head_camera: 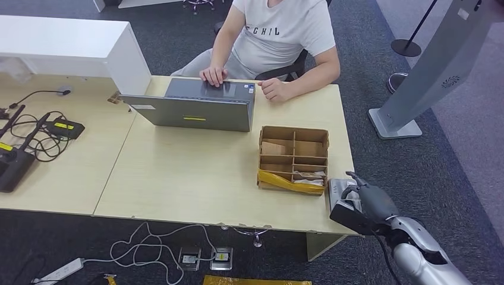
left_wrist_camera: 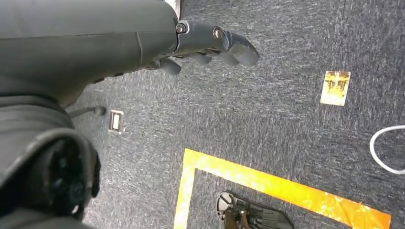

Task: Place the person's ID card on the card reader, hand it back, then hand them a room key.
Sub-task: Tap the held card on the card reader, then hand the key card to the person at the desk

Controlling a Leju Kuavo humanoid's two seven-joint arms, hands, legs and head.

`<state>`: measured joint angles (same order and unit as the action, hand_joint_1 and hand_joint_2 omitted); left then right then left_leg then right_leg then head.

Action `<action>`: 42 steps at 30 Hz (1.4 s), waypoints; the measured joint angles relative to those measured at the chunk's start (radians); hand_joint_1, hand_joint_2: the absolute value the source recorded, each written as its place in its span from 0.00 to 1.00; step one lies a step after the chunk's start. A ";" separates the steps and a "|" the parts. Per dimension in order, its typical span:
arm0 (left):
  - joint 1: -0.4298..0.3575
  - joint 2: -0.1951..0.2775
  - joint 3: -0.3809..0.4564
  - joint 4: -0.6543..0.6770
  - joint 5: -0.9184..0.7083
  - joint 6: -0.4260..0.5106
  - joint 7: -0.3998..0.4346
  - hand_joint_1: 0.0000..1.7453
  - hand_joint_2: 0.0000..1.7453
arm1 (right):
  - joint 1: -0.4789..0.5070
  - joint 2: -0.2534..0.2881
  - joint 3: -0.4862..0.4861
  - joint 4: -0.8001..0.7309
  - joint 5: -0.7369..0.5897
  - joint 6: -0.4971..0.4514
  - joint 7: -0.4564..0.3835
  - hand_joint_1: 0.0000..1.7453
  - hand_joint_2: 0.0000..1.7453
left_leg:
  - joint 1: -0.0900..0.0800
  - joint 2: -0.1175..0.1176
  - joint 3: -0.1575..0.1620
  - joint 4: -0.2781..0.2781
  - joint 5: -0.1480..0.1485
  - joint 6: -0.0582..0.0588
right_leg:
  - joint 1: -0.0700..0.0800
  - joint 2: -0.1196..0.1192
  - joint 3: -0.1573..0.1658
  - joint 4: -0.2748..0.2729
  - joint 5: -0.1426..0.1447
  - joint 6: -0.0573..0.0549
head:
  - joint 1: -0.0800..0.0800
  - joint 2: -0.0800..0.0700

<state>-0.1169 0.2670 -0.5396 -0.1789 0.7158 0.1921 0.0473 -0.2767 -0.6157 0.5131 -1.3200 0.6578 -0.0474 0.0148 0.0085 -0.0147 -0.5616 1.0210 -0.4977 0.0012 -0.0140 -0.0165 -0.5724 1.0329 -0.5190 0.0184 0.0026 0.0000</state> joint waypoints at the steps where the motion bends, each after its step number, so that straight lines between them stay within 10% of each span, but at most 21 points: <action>1: 0.000 0.000 0.000 0.000 0.000 0.000 0.000 0.00 0.00 | 0.000 0.001 0.003 0.001 -0.001 -0.002 0.000 1.00 1.00 | 0.000 0.000 0.000 0.000 0.000 0.000 | 0.000 0.000 0.000 0.000 0.000 0.000 | 0.000 0.000; 42: 0.000 -0.002 -0.015 0.000 0.030 0.009 -0.008 0.00 0.00 | -0.105 0.004 0.013 -0.017 -0.055 0.039 0.026 1.00 1.00 | -0.001 0.001 0.001 0.000 0.000 0.000 | -0.001 0.001 0.000 0.000 0.001 0.000 | 0.000 0.000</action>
<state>-0.1169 0.2649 -0.5550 -0.1789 0.7457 0.2008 0.0396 -0.3820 -0.6121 0.5257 -1.3366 0.6026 -0.0086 0.0407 0.0079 -0.0138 -0.5608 1.0212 -0.4973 0.0012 -0.0147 -0.0158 -0.5719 1.0330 -0.5180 0.0186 0.0026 0.0000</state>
